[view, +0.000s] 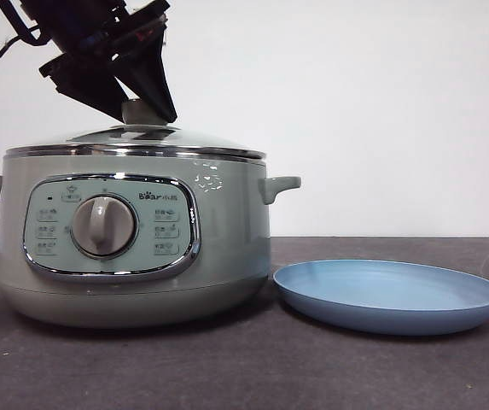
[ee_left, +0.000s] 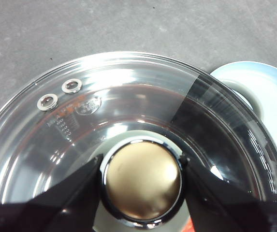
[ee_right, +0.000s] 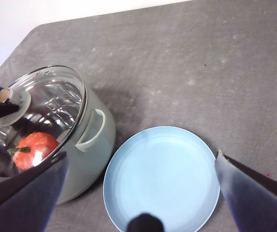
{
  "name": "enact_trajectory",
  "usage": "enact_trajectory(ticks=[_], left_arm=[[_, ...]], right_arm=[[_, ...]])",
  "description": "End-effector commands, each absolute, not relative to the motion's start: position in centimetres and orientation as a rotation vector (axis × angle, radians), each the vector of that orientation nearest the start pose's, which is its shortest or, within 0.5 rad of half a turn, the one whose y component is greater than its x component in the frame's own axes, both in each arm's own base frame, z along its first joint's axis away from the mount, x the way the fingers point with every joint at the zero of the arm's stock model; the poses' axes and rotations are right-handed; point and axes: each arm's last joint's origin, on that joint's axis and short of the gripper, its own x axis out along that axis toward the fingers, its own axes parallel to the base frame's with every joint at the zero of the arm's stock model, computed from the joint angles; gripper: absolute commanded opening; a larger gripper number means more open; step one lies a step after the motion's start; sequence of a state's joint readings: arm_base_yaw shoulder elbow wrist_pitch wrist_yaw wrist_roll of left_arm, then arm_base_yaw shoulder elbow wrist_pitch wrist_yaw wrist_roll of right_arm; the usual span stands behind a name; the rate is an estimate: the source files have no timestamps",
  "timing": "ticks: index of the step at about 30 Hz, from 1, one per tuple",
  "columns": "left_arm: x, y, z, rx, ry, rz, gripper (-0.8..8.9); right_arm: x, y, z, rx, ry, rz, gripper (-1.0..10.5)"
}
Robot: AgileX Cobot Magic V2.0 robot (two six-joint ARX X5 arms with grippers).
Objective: Take the pumpkin out from the steamer,put the pumpkin in the blue plate,close the lid
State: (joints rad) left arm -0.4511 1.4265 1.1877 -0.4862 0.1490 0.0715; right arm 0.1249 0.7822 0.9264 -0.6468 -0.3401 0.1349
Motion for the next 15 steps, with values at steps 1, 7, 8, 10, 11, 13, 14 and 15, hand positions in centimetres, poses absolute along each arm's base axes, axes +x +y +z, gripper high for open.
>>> enact_trajectory(ticks=[1, 7, 8, 10, 11, 13, 14, 15], left_arm=[[27.2, -13.7, 31.3, 0.178, 0.649, -0.614, -0.09], [25.4, -12.8, 34.5, 0.162, 0.521, -0.608, -0.09], [25.0, -12.6, 35.1, 0.16, 0.498, -0.6, -0.09], [23.9, -11.9, 36.4, 0.162, 0.444, -0.564, -0.09], [23.3, -11.6, 37.0, 0.162, 0.422, -0.547, -0.09], [21.9, -10.8, 38.3, 0.162, 0.373, -0.501, -0.09], [21.3, -10.4, 38.8, 0.163, 0.352, -0.479, -0.09], [20.5, -9.9, 39.4, 0.163, 0.329, -0.448, -0.09]], right_arm=[[14.8, 2.9, 33.9, 0.194, 0.54, 0.418, 5.0], [15.2, 3.2, 33.8, 0.195, 0.543, 0.463, 5.0], [15.3, 3.4, 33.8, 0.195, 0.547, 0.485, 5.0], [15.8, 4.0, 33.7, 0.191, 0.562, 0.521, 5.0], [16.0, 4.3, 33.6, 0.186, 0.57, 0.533, 5.0], [16.7, 5.1, 33.4, 0.177, 0.594, 0.569, 5.0], [17.1, 5.5, 33.3, 0.172, 0.609, 0.585, 5.0], [17.6, 6.1, 33.2, 0.166, 0.629, 0.606, 5.1]])
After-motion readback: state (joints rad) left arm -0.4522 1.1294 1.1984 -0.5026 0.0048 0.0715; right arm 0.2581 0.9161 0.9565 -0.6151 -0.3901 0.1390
